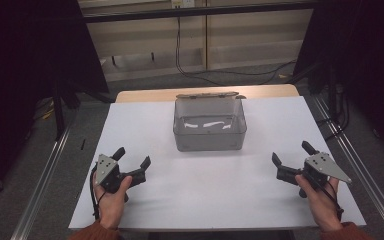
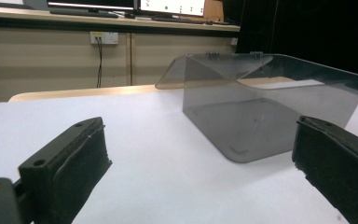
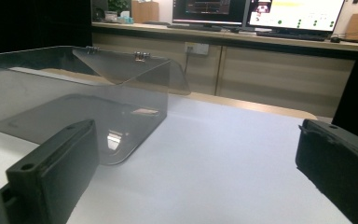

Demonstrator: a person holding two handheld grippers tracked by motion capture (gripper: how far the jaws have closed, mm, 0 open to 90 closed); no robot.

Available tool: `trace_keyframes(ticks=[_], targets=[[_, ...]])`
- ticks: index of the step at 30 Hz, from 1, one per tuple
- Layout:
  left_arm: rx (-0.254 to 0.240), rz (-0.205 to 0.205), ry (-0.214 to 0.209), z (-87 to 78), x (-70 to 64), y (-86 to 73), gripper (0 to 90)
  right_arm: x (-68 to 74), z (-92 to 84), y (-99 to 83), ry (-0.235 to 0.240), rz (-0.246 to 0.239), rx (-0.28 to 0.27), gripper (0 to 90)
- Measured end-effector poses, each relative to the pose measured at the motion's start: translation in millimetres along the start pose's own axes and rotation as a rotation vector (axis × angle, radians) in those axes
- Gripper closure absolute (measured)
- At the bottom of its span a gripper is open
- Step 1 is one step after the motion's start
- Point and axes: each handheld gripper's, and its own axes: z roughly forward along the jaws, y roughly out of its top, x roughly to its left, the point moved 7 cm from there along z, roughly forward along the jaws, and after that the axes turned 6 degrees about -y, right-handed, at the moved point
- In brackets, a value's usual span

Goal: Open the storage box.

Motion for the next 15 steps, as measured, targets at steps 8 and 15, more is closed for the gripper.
trace_keyframes(ticks=[8, 15], targets=[[0.026, 0.01, 0.015, -12.2, -1.4, -10.2, 3.1, -6.0, -6.8, -9.5, -0.02, -0.008, 0.019, 0.0], [0.026, -0.004, 0.016, -13.1, 0.3, -12.9, 3.0, -3.2, -9.0, -17.6, -0.022, -0.02, 0.04, 0.0]])
